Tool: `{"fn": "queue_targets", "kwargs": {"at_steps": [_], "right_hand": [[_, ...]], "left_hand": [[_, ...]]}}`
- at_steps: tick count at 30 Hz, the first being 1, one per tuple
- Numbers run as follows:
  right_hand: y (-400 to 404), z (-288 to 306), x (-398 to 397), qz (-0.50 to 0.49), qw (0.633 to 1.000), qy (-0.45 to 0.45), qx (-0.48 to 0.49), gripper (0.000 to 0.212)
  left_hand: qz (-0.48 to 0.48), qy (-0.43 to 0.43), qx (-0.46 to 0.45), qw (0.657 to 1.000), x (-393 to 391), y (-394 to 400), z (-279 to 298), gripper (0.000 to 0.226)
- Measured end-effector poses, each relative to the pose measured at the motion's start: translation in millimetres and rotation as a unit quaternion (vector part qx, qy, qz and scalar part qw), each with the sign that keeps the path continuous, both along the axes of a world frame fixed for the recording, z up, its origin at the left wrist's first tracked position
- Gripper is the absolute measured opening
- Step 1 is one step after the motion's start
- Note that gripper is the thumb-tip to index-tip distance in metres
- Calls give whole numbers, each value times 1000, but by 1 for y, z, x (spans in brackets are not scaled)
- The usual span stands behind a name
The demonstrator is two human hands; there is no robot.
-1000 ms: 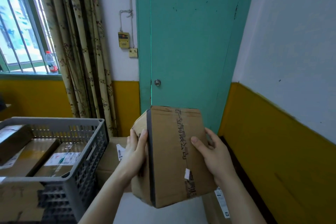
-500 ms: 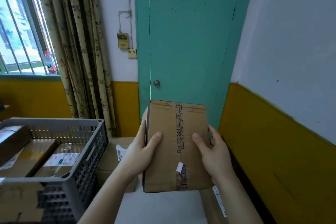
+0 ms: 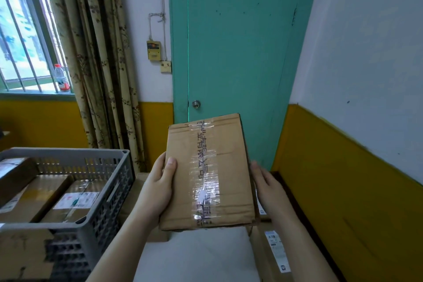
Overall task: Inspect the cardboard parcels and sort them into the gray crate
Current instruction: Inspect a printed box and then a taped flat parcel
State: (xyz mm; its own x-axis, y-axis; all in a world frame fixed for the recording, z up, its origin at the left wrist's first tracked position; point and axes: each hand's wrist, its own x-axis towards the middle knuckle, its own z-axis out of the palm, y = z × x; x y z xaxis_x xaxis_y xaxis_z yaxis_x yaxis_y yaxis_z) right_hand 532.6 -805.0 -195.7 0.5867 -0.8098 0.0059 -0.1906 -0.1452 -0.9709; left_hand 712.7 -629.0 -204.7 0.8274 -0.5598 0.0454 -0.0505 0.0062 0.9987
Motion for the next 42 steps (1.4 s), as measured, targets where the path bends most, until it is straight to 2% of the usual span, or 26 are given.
{"fn": "queue_targets", "kwargs": {"at_steps": [3,7,10,13,15,18,20,22,24,26,28,30,32,35,38,42], "right_hand": [[1,-2,1,21,998,28,60,117],[2,0,1,3,999,31,33,123],[2,3,0,-24,1000,9,16,116],[4,2,1,-49,999,-11,12,101],[5,0,1,-56,998,-16,5,89],[5,0,0,-54,998,-30,-18,77],[5,-2,1,-55,998,-20,-23,91],[5,-2,0,-53,998,-22,-11,105],[5,-1,-2,-39,999,-35,3,106],[7,1,-3,-17,999,-38,3,98],[7,4,-3,0,999,-32,-5,81],[6,8,-4,22,999,-28,7,67],[5,11,-7,49,998,-21,30,62],[6,14,-12,94,994,-34,39,53],[8,15,-19,143,989,-36,31,63],[10,12,-23,169,985,-25,0,77]], "left_hand": [[6,-12,6,1000,0,-2,-1,33],[26,-35,24,999,2,-2,0,48],[41,-86,45,994,3,-2,2,61],[31,-156,80,984,1,-7,3,55],[17,-170,100,980,-3,-10,5,58],[-30,-160,147,976,-9,-11,11,94],[-62,-143,160,975,-11,-9,15,108],[-86,-124,146,978,-11,-9,17,106],[-81,-125,128,980,-12,-10,17,92],[-56,-140,114,982,-13,-13,12,68],[-51,-125,110,985,-17,-15,10,58],[-82,-72,84,990,-21,-14,9,72],[-132,-27,63,989,-22,-11,11,92],[-189,-54,80,977,-17,-5,17,116],[-213,-78,102,969,-8,3,26,125],[-214,-62,94,970,-2,11,34,131]]}}
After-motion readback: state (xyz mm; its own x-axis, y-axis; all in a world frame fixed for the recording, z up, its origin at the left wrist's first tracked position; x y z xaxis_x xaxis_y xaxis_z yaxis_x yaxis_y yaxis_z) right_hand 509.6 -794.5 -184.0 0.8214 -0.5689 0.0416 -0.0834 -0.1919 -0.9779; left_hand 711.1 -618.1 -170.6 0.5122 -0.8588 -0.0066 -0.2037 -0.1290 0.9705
